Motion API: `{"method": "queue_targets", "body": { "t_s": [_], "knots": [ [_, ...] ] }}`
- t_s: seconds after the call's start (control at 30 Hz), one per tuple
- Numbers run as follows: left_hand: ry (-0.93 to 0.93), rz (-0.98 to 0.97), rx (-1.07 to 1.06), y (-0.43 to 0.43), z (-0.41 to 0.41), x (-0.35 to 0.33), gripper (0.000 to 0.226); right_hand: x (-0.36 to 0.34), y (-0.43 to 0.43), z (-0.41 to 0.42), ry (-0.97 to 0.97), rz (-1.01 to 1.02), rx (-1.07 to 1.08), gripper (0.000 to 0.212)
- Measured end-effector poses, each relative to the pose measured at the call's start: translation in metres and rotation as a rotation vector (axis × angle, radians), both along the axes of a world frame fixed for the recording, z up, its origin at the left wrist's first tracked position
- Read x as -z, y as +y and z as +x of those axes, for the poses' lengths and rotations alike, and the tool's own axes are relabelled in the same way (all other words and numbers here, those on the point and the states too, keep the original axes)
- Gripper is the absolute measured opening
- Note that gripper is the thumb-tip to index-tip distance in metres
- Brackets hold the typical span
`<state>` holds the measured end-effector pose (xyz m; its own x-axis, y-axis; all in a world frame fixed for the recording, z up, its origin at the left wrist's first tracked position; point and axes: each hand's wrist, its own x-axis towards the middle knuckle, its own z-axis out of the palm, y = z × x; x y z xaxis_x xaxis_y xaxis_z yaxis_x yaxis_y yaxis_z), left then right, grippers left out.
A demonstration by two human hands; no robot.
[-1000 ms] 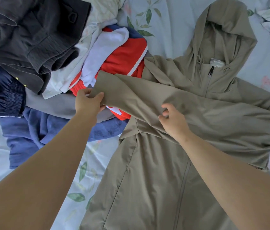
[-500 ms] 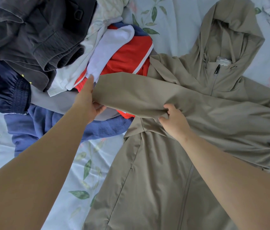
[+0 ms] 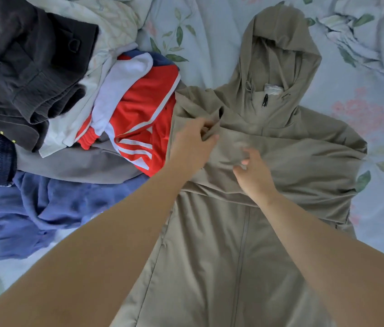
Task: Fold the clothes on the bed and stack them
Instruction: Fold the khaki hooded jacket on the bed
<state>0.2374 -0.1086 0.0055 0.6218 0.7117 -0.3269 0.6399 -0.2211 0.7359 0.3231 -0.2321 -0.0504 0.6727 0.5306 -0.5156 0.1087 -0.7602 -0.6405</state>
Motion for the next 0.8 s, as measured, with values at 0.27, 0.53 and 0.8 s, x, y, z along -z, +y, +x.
{"method": "queue_targets", "body": {
  "t_s": [0.27, 0.53, 0.8],
  "knots": [
    [0.437, 0.068, 0.323, -0.046, 0.026, 0.056, 0.039, 0.012, -0.048, 0.044, -0.056, -0.033, 0.074, 0.046],
    [0.132, 0.569, 0.318, -0.004, 0.106, 0.084, 0.043, 0.026, -0.015, 0.105, -0.197, 0.116, 0.063, 0.038],
    [0.535, 0.6, 0.502, 0.029, 0.143, 0.152, 0.068, 0.046, 0.051, 0.174, -0.343, 0.269, 0.155, 0.027]
  ]
}}
